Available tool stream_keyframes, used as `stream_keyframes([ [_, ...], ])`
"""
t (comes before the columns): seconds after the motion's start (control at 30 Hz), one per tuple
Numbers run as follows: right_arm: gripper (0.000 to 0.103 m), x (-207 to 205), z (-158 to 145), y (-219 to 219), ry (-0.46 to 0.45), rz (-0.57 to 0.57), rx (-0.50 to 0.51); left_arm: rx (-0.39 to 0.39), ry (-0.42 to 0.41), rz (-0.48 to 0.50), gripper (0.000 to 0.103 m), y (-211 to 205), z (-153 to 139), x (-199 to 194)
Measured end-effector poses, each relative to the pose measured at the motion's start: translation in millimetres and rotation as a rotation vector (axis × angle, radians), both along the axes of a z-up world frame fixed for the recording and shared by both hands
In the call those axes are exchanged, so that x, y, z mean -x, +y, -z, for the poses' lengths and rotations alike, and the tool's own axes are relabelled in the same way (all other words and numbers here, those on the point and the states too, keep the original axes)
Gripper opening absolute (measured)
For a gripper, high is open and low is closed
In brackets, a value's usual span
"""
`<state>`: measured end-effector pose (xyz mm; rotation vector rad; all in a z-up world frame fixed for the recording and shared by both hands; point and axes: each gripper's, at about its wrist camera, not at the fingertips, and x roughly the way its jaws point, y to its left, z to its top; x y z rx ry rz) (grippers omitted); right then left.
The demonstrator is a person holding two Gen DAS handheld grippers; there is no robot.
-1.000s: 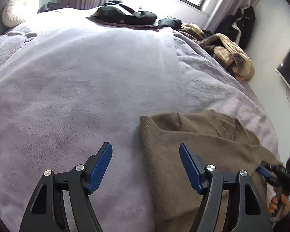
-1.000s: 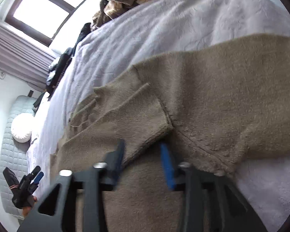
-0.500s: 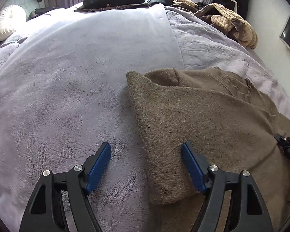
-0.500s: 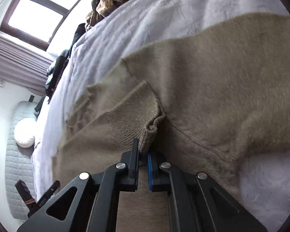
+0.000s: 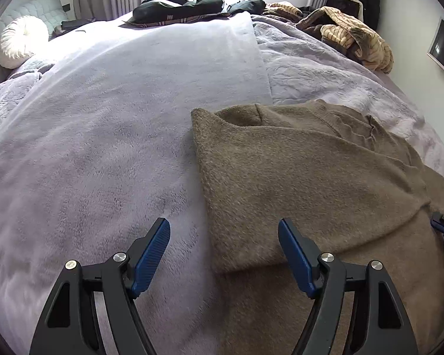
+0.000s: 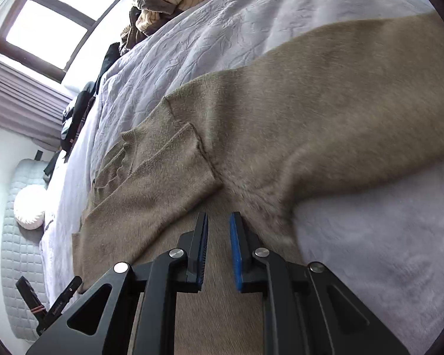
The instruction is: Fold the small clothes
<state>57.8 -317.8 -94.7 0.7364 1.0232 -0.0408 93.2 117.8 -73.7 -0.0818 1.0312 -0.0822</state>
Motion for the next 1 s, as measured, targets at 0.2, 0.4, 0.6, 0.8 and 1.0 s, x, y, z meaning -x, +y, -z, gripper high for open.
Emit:
stream_keyframes([
  [0.2,0.036,25,-6,-2,-0.014,-0.002,-0.035,0.023,-0.009,0.016,0.076,-15,-12,21],
  [0.4,0.047,53,-10,-6,-0.022,-0.005,-0.068,0.051,-0.009,0.071,0.076,-40,-20,48],
  [0.6,0.056,82,-14,-16,-0.039,-0.005,-0.09,0.094,0.035,0.112,0.076,-72,-21,73],
  [0.8,0.056,107,-18,-43,-0.063,0.033,-0.103,0.088,0.049,0.188,0.076,-121,-20,89],
  [1.0,0.056,129,-23,-100,-0.104,0.14,-0.116,0.097,0.071,0.227,0.076,-168,-20,96],
])
